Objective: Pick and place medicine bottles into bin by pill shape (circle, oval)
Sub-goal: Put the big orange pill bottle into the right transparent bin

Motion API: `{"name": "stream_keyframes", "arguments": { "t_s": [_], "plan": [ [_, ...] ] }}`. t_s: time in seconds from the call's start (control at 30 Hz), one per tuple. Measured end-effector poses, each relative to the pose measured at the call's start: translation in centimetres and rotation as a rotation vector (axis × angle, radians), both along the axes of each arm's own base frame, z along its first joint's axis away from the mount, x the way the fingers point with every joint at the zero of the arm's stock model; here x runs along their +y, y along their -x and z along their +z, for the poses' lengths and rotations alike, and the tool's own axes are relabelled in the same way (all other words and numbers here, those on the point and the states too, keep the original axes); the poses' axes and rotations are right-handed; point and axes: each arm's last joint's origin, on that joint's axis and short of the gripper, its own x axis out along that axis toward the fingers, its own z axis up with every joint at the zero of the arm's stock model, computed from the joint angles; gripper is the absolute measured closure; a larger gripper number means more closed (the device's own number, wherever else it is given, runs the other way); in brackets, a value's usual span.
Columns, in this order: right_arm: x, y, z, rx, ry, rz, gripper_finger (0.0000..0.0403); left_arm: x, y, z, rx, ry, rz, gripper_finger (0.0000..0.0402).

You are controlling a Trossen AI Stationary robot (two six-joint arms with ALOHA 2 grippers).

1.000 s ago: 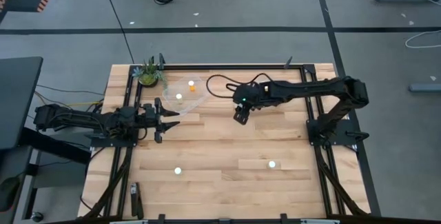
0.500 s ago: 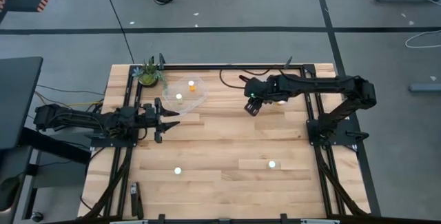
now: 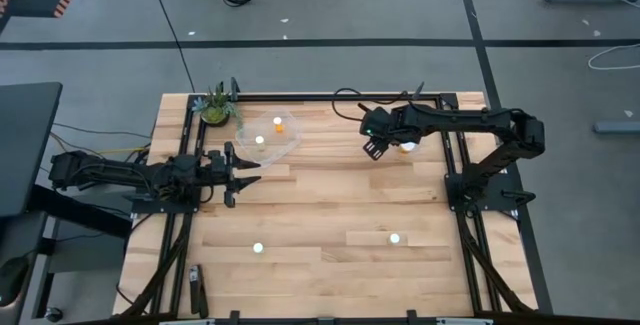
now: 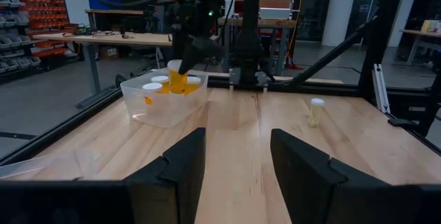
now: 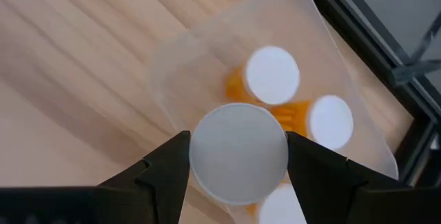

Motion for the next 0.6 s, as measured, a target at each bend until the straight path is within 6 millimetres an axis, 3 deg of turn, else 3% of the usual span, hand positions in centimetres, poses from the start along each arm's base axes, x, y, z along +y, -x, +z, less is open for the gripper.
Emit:
{"name": "stream_keyframes", "arguments": {
  "t_s": [0.33, 0.6],
  "plan": [
    [-1.3, 1.6, -2.3, 0.055, -0.012, -0.094, 0.0173, 0.0, 0.0, 0.0, 0.000, 0.000, 0.000, 0.0230],
    [-2.7, 2.1, -4.6, -0.025, -0.045, -0.107, 0.0173, 0.0, 0.0, 0.0, 0.000, 0.000, 0.000, 0.0230]
  ]
}}
